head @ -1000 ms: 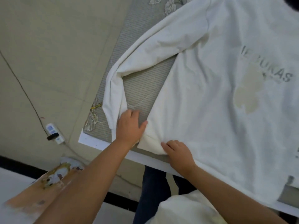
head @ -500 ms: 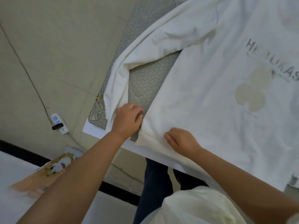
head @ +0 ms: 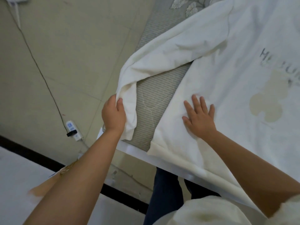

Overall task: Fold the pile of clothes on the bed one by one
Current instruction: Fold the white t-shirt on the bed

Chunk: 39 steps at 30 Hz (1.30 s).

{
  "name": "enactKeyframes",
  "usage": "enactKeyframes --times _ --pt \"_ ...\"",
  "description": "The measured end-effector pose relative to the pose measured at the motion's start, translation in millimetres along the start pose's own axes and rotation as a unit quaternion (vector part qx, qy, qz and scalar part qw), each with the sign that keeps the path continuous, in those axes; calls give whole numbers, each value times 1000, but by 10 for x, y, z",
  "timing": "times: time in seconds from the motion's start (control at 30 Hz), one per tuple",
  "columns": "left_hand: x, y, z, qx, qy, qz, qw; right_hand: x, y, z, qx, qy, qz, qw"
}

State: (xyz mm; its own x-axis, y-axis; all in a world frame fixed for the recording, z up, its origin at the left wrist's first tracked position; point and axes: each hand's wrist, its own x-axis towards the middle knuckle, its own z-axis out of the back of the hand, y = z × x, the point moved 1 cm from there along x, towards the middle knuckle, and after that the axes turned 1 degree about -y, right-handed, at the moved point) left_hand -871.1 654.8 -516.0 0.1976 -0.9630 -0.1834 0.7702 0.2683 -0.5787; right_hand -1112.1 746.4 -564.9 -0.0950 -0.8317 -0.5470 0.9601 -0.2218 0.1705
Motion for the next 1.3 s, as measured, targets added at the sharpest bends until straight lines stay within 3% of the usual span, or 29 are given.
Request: enactKeyframes --times 0.13,0.23,0.3,0.37,0.43,0.5,0.53,0.6,0.67,0.73,0.83,0.97,1.07,1.13,1.2,1.23,1.3 --pt "232 -695 21 -41 -68 -86 993 -53 -261 321 150 -26 26 988" --pt "356 -1560 -129 -23 -76 -261 962 -319 -661 580 247 -131 -53 959" --pt "283 -2173 -388 -31 -43 -403 914 -550 -1037 681 258 -193 -124 939" --pt "26 -2717 -736 -56 77 -522 848 -796 -1453 730 278 -223 -216 909" --pt "-389 -3074 -1094 -58 234 -603 760 -1040 -1854 709 308 -242 -299 870" --pt "-752 -3184 -1373 -6 353 -626 695 -1231 -2139 631 334 -247 -357 837" --pt "-831 -3154 -1476 22 375 -622 687 -1284 -2224 585 347 -246 -374 824" --pt "-807 -2999 -1612 74 335 -621 705 -1281 -2296 519 369 -251 -383 809" --pt "-668 -2800 -1687 139 243 -629 725 -1133 -2268 530 377 -269 -354 812" --pt "-501 -2612 -1750 223 181 -608 740 -865 -2177 586 343 -280 -294 847" --pt "-217 -2464 -1835 329 185 -508 774 -337 -2133 716 257 -290 -271 881" --pt "57 -2512 -1887 374 125 -415 820 71 -2615 780 217 -181 -365 887" --pt "164 -2628 -1923 389 124 -362 838 14 -2922 816 240 -125 -291 918" --pt "214 -2730 -1954 335 124 -406 841 -134 -3099 916 337 -170 -264 888" --pt "212 -2837 -1966 224 129 -496 829 -323 -3363 1064 418 -247 -296 822" --pt "191 -2869 -1965 182 127 -546 808 -440 -3506 1153 423 -292 -313 798" --pt "78 -2839 -2011 167 200 -601 756 -639 -3773 1220 361 -315 -362 800"
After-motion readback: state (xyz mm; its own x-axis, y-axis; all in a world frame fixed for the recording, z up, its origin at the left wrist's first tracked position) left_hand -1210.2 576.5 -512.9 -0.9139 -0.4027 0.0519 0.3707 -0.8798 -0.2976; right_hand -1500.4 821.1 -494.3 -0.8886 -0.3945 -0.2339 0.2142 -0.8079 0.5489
